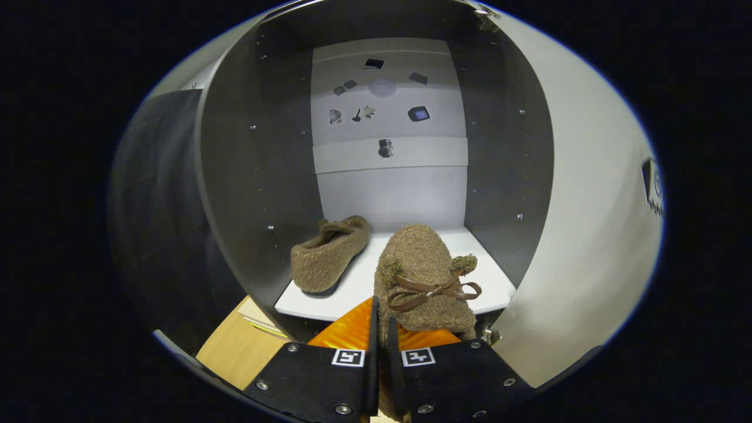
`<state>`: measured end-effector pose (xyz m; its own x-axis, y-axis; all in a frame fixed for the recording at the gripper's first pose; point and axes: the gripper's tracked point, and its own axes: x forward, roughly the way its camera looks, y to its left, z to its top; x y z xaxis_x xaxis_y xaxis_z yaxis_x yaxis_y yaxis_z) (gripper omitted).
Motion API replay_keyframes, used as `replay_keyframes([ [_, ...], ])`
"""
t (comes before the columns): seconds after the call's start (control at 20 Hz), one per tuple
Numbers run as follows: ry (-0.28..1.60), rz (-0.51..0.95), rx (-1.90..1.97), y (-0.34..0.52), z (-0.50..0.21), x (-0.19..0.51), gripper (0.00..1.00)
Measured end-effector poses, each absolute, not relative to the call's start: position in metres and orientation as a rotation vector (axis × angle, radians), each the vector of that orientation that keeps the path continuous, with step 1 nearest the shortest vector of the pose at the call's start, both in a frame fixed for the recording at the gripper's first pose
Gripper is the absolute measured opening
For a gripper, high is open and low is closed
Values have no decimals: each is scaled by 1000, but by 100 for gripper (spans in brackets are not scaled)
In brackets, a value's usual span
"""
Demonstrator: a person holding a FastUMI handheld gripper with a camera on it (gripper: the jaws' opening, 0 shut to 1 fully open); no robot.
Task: Open the shoe cabinet door, grab the shoes and put them into the shoe cabinet, then close the shoe cabinet door.
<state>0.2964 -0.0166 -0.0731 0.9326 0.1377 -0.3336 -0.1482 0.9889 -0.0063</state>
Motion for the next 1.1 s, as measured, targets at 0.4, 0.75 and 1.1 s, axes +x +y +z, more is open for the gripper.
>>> replay_keyframes([
  [0.4, 319, 130, -58, -21, -55, 385, 9],
  [0.75, 387, 124, -59, -19, -82, 447, 8],
  [1.1, 498, 106, 22, -18, -122, 468, 10],
])
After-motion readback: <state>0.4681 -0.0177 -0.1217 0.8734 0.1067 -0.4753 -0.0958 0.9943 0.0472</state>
